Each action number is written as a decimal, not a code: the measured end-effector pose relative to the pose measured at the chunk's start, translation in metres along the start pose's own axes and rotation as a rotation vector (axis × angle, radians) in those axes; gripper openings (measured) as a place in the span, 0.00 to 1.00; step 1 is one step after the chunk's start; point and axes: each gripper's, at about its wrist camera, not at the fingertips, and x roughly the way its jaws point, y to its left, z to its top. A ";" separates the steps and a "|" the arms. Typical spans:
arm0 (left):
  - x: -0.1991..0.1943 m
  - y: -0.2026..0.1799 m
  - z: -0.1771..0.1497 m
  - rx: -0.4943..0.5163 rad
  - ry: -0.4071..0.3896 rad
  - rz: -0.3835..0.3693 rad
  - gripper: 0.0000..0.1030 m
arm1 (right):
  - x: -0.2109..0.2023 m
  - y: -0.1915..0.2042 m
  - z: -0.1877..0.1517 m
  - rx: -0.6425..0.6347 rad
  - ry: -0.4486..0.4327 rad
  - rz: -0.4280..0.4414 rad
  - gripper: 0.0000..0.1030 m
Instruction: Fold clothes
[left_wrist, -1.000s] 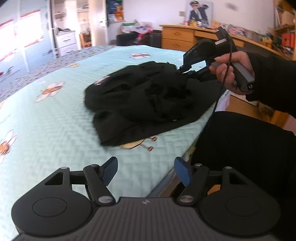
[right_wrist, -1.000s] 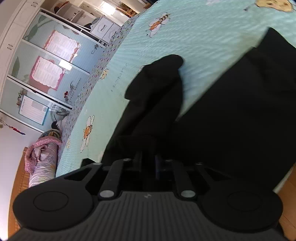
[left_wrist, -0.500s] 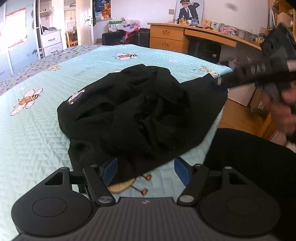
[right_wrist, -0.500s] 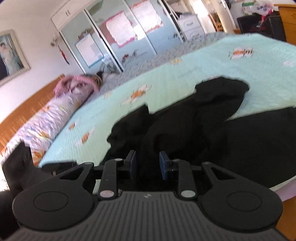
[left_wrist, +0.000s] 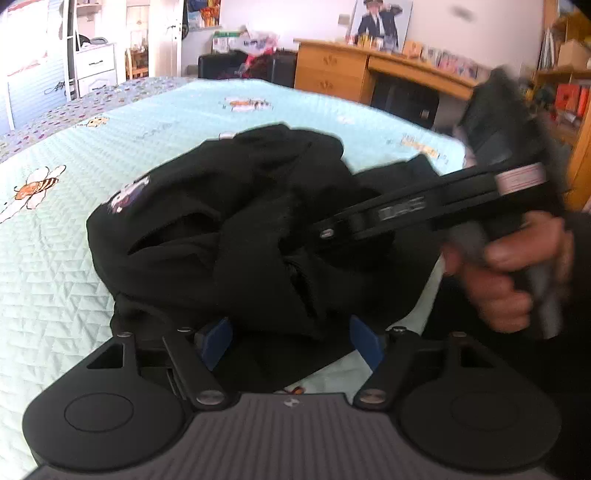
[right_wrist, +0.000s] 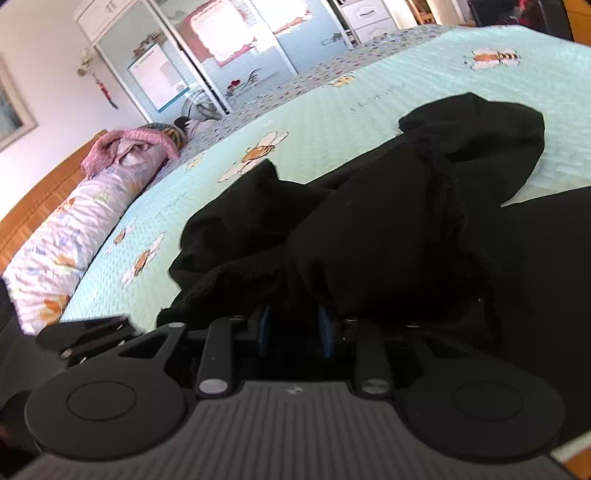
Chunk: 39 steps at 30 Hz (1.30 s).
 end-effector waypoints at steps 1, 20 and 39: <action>-0.003 0.001 0.000 -0.007 -0.017 -0.014 0.71 | 0.004 -0.003 0.001 0.014 -0.002 0.002 0.29; 0.000 -0.020 0.014 0.017 -0.079 -0.147 0.76 | 0.030 -0.040 -0.004 0.347 0.005 0.237 0.36; -0.003 -0.034 0.042 -0.019 -0.134 -0.188 0.77 | 0.042 -0.065 -0.006 0.485 0.162 0.330 0.36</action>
